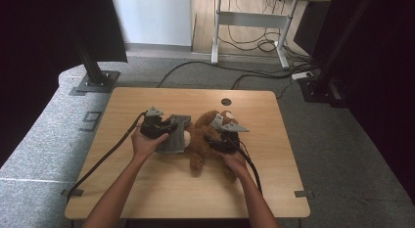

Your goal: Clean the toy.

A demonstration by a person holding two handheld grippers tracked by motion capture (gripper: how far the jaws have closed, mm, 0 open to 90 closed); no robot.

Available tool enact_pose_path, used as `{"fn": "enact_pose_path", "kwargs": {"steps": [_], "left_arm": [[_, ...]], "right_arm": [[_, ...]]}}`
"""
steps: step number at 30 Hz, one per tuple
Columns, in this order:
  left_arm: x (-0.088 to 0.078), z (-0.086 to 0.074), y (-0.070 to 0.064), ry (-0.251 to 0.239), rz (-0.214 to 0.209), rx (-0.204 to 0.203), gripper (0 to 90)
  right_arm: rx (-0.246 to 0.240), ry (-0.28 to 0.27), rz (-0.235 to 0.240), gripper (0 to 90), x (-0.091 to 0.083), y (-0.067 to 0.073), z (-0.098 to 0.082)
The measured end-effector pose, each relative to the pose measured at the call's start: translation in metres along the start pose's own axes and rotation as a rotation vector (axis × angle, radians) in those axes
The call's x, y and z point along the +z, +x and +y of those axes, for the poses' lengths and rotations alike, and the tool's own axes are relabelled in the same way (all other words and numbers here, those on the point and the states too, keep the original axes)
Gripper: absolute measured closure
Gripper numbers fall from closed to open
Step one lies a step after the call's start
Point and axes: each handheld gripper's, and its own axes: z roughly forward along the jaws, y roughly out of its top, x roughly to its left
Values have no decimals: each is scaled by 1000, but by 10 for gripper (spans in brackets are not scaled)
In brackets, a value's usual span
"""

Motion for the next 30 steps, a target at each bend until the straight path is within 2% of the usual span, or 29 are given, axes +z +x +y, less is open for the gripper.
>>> {"fn": "enact_pose_path", "kwargs": {"steps": [3,6,8,10,14,17,20,25,27,28,30], "left_arm": [[-4,-5,1,-13,5,10,777],[-9,-13,9,-16,29,-15,792],[-9,-20,17,1,33,-51,795],[-8,-30,26,35,19,-93,797],[-3,-47,35,110,13,-118,797],[3,-56,35,147,0,-125,797],[7,-61,32,179,-4,-100,797],[1,-66,34,203,-17,-86,796],[-5,-67,34,191,-21,-88,796],[-8,-66,34,176,-38,-88,796],[-15,-64,30,134,-99,-81,796]], "right_arm": [[-1,0,1,461,0,0,0],[1,0,2,460,0,0,0],[4,-1,2,461,0,0,0],[3,-1,2,461,0,0,0],[7,-4,3,461,0,-1,0],[9,-6,3,461,0,-2,0],[9,-7,2,461,0,-2,0],[12,-7,4,461,0,-2,0],[13,-7,4,461,0,-2,0],[13,-8,3,461,0,-2,0],[16,-8,5,461,0,-3,0]]}}
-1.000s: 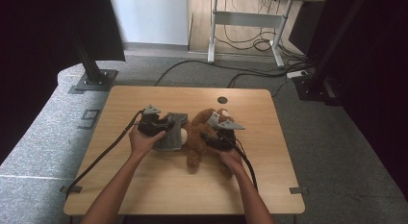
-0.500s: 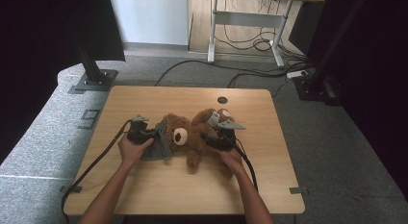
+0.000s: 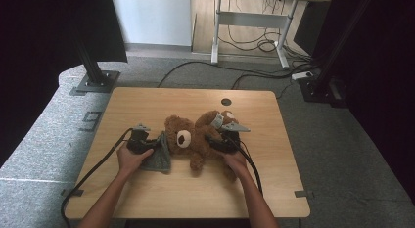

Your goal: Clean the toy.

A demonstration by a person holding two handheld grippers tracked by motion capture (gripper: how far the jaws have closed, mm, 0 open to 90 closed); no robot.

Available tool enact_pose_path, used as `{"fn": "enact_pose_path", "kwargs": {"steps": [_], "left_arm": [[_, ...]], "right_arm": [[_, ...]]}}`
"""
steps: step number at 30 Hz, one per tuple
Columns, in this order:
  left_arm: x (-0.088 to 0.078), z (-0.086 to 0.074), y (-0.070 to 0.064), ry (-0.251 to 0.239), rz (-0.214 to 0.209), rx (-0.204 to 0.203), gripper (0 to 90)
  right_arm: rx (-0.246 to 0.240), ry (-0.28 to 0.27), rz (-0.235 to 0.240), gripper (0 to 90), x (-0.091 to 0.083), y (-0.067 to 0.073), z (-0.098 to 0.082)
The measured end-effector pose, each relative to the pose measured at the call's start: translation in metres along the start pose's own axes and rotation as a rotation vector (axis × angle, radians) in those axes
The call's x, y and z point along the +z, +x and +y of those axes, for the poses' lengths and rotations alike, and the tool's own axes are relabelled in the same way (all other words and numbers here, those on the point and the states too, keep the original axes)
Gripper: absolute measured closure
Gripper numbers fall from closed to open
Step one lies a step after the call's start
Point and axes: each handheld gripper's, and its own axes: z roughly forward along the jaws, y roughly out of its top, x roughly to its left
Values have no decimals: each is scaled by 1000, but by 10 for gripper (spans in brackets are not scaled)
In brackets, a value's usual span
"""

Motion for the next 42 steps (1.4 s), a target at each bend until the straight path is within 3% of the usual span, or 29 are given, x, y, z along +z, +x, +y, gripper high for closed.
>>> {"fn": "enact_pose_path", "kwargs": {"steps": [3,6,12,16,23,30,36,42], "left_arm": [[-9,3,-10,-60,-82,28,797],[-17,8,-20,-134,-176,27,798],[-17,29,-45,-194,-247,88,797],[-8,44,-59,-200,-240,100,796],[12,61,-67,-198,-228,81,795],[22,63,-74,-174,-193,108,793],[21,64,-73,-161,-182,93,793],[18,64,-70,-154,-173,93,795]], "right_arm": [[9,-1,2,461,0,-1,0],[12,-3,2,461,0,-2,0],[10,0,1,461,0,-1,0],[10,0,1,461,0,-1,0],[12,0,0,461,0,-1,0],[5,1,-1,461,0,0,-1],[0,0,2,461,-1,0,-1],[3,-38,26,462,-5,-2,-5]]}}
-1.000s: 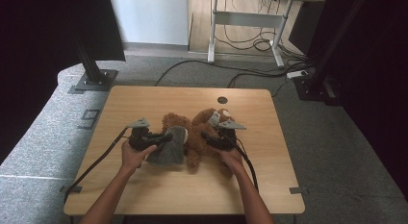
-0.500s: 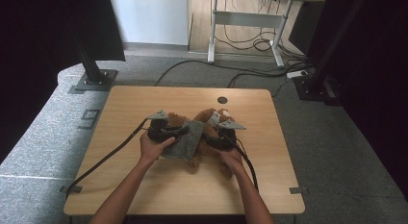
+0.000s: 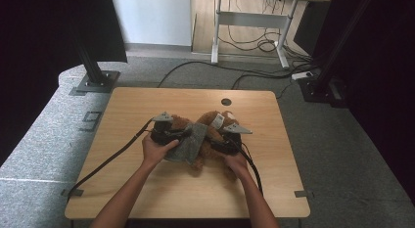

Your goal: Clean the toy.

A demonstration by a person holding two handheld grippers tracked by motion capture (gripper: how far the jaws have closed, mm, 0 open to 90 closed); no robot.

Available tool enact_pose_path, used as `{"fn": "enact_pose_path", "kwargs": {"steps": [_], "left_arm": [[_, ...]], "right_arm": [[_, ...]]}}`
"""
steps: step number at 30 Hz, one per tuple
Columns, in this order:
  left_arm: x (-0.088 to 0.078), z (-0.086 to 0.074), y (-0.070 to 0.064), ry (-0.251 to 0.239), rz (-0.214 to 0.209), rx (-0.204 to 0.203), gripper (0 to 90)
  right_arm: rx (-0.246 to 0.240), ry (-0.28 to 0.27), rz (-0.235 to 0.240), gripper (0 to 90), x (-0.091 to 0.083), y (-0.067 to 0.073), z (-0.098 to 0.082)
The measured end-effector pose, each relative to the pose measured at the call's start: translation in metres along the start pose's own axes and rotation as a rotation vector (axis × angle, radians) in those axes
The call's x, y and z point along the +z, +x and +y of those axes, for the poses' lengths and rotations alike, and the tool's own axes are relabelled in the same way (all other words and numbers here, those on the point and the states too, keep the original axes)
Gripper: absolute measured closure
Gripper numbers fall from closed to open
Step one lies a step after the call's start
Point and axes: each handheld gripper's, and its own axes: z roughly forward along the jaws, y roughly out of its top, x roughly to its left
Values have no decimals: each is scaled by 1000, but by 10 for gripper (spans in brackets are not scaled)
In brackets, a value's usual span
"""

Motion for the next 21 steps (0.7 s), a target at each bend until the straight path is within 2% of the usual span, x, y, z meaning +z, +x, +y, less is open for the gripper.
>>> {"fn": "enact_pose_path", "kwargs": {"steps": [2,7,12,16,19,21], "left_arm": [[-2,-1,2,-4,-5,-11,795],[-5,-5,5,-1,-22,-31,795],[-7,-5,6,6,-21,-32,795],[-8,-8,8,-14,-23,-50,795],[-10,-10,9,-22,-26,-59,795],[-10,-9,10,-22,-26,-60,795]], "right_arm": [[-8,-5,-2,457,-2,1,0],[-71,-27,-22,428,-14,9,3],[-80,-36,-55,411,-29,12,4],[-85,-31,-87,362,-40,12,-1],[-84,-4,-89,333,-48,13,-10],[-96,40,-90,321,-50,13,-19]]}}
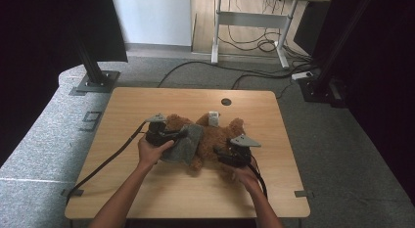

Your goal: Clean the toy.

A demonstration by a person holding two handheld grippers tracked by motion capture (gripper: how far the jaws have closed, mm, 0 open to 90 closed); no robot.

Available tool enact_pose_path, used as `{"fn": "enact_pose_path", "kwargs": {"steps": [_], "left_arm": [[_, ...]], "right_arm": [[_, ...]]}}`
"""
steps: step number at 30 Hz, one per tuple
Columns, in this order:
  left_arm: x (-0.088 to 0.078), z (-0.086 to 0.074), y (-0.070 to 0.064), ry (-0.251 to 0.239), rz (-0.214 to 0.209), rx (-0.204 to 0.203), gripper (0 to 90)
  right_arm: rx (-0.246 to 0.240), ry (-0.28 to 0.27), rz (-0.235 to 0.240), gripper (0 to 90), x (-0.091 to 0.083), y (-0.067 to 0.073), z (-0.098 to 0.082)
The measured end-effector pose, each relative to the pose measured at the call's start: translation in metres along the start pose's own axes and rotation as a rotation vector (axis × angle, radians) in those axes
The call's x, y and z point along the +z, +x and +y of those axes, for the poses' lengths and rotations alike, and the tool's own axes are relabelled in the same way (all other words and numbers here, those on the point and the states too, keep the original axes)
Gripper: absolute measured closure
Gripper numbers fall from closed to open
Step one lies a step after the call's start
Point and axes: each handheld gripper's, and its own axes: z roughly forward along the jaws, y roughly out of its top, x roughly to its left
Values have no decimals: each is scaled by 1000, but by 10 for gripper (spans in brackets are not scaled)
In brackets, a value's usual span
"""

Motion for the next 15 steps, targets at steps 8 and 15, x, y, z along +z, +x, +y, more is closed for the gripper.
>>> {"fn": "enact_pose_path", "kwargs": {"steps": [8,15], "left_arm": [[-13,1,2,-15,18,2,794],[-2,14,-20,-26,-56,52,794]], "right_arm": [[-30,132,36,507,14,-2,-27],[-33,137,73,596,16,-5,-27]]}}
